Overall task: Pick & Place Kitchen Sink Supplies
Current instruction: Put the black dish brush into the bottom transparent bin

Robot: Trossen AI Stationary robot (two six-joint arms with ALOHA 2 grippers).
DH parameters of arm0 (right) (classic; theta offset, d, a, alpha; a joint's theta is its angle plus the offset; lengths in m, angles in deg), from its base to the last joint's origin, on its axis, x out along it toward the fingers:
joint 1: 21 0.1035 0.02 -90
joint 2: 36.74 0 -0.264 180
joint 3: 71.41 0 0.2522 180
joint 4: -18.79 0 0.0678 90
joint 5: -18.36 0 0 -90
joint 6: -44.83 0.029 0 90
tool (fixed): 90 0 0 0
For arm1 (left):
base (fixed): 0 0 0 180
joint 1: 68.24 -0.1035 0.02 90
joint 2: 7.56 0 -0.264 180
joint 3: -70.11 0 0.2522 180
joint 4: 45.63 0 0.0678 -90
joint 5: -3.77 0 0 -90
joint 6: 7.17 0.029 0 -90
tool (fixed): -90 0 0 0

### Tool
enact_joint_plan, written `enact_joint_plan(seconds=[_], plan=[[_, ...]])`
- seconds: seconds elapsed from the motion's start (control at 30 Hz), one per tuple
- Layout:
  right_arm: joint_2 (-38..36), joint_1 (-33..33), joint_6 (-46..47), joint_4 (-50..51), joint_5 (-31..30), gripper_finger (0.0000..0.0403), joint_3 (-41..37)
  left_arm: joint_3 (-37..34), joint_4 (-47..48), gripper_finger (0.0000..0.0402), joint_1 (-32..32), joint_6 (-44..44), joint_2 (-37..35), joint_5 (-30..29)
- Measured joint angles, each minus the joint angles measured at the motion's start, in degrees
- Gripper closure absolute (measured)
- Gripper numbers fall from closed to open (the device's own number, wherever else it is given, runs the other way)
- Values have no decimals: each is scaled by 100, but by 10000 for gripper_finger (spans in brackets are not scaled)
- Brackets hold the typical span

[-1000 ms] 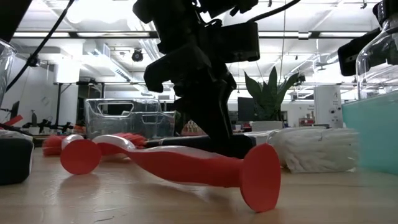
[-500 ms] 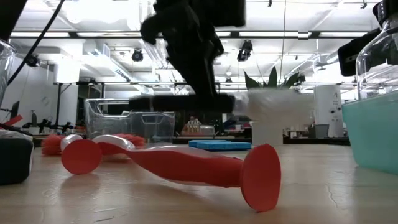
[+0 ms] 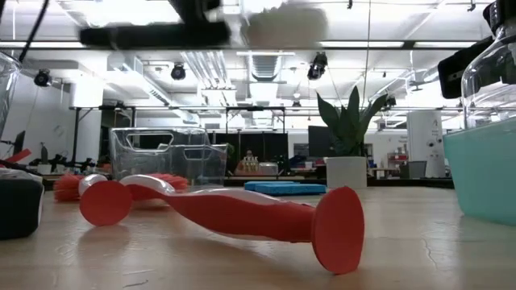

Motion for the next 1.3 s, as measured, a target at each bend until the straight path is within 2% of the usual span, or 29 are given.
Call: enact_joint_plan(seconds=[0.13, 0.3, 0.5, 0.8, 1.0, 1.2, 1.3], plan=[[0, 0, 0, 0, 2, 394, 0, 0, 361, 340, 454, -745, -462, 87], [0, 0, 2, 0, 2, 394, 0, -7, 774, 340, 1255, -1931, -829, -166], [0, -2, 0, 0, 2, 394, 0, -112, 1037, 340, 2397, -3334, -917, -739], [0, 0, 2, 0, 2, 394, 0, -903, 1047, 339, 3846, -5531, -911, -1316], [0, 0, 0, 0, 2, 394, 0, -1558, 814, 339, 4473, -6658, -911, -1226], [0, 0, 0, 0, 2, 394, 0, -2235, 260, 339, 4776, -7263, -909, -1300], [0, 0, 2, 0, 2, 394, 0, -2631, -341, 339, 4784, -7270, -909, -1346]])
